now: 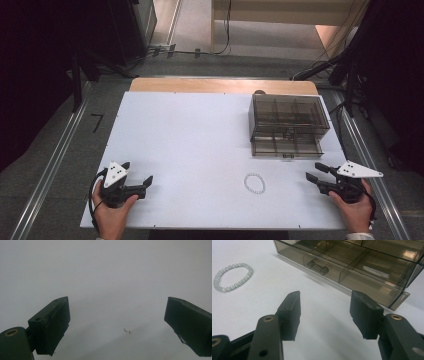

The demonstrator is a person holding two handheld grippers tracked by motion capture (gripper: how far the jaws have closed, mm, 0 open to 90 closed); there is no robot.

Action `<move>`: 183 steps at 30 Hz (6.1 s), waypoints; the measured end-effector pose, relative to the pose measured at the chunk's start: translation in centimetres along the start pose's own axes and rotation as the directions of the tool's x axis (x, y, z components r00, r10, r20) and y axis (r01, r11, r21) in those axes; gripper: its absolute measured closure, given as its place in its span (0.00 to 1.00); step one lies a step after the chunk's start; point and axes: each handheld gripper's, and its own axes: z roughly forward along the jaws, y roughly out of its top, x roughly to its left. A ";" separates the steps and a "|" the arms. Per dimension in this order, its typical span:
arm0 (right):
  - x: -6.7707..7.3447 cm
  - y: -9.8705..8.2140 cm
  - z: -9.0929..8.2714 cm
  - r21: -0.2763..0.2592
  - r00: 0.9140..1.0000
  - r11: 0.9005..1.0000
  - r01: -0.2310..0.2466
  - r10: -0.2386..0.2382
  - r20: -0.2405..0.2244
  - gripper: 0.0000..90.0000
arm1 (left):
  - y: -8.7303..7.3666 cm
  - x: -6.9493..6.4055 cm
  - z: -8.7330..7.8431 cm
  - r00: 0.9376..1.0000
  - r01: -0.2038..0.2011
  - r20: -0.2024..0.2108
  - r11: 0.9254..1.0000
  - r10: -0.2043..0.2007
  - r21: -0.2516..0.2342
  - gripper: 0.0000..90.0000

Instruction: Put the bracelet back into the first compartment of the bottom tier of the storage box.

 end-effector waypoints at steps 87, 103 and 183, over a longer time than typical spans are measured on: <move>7.3 4.7 7.9 0.043 0.977 0.992 0.122 -0.112 -0.183 0.50 | -0.1 0.3 -0.1 0.999 0.016 0.030 1.000 -0.016 -0.016 0.08; 8.2 5.1 8.7 0.070 0.968 0.985 0.160 -0.143 -0.207 0.64 | -0.1 0.3 -0.1 0.999 0.018 0.032 1.000 -0.018 -0.015 0.08; 9.2 6.1 8.3 0.083 0.965 0.982 0.170 -0.149 -0.216 0.95 | -0.1 0.3 -0.1 0.999 0.018 0.033 1.000 -0.017 -0.014 0.08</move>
